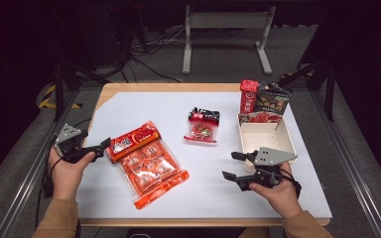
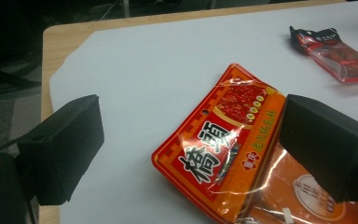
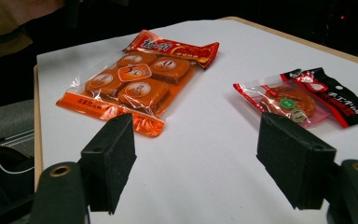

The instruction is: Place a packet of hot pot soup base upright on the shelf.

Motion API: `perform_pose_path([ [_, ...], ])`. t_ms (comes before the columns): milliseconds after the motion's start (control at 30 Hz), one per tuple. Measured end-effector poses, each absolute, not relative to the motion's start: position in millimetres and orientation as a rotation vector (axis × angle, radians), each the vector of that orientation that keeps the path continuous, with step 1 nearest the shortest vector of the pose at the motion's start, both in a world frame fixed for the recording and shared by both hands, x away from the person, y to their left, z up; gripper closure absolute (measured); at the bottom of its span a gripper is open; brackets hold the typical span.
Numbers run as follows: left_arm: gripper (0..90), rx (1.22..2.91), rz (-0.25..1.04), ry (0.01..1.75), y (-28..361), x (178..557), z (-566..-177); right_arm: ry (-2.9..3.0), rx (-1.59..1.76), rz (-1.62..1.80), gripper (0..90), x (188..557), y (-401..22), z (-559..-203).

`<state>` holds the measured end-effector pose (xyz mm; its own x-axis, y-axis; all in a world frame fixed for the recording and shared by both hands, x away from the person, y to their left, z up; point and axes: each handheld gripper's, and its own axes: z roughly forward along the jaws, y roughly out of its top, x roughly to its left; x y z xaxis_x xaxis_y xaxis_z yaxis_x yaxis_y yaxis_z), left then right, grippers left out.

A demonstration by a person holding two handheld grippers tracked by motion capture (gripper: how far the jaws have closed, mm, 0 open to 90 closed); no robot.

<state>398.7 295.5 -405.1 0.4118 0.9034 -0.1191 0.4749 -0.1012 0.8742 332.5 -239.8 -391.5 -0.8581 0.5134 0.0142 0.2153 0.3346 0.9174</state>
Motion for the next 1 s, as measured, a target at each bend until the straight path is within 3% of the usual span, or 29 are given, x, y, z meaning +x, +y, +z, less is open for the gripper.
perform_pose_path([
  [1000, 10.0, 1.773, 0.390, 1.327, 291, 439, -453, 2.379, 0.641, 1.489, 27.8, 333, -231, -400],
])
